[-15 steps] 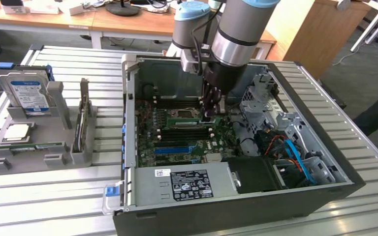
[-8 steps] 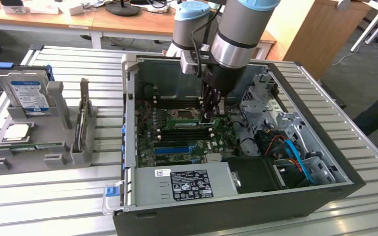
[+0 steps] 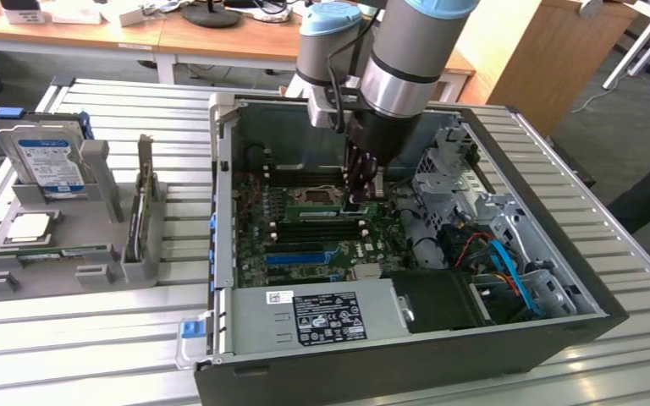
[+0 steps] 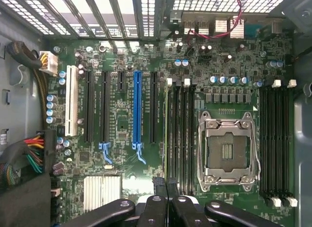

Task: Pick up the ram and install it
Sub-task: 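Insert the ram into the slot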

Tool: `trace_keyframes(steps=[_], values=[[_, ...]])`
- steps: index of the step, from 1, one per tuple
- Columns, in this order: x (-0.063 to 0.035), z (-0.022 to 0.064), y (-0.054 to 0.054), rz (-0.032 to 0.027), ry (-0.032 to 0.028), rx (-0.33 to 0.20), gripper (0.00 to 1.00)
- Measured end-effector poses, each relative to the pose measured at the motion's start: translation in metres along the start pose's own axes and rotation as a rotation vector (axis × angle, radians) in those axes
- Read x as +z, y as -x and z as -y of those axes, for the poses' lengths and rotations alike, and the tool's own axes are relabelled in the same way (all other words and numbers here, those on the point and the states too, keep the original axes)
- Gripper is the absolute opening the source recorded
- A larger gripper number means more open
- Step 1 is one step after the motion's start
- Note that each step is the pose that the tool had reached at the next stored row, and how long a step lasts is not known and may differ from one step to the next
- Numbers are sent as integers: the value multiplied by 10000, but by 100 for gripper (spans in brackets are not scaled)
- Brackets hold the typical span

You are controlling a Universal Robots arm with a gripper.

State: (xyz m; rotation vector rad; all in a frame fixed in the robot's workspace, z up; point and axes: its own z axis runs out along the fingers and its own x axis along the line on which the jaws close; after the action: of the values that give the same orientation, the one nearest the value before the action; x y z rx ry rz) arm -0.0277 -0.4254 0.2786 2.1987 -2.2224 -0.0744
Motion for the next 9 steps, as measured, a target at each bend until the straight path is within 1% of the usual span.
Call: trace_keyframes(steps=[9], values=[[4,-6,20,-1,1,2,12]])
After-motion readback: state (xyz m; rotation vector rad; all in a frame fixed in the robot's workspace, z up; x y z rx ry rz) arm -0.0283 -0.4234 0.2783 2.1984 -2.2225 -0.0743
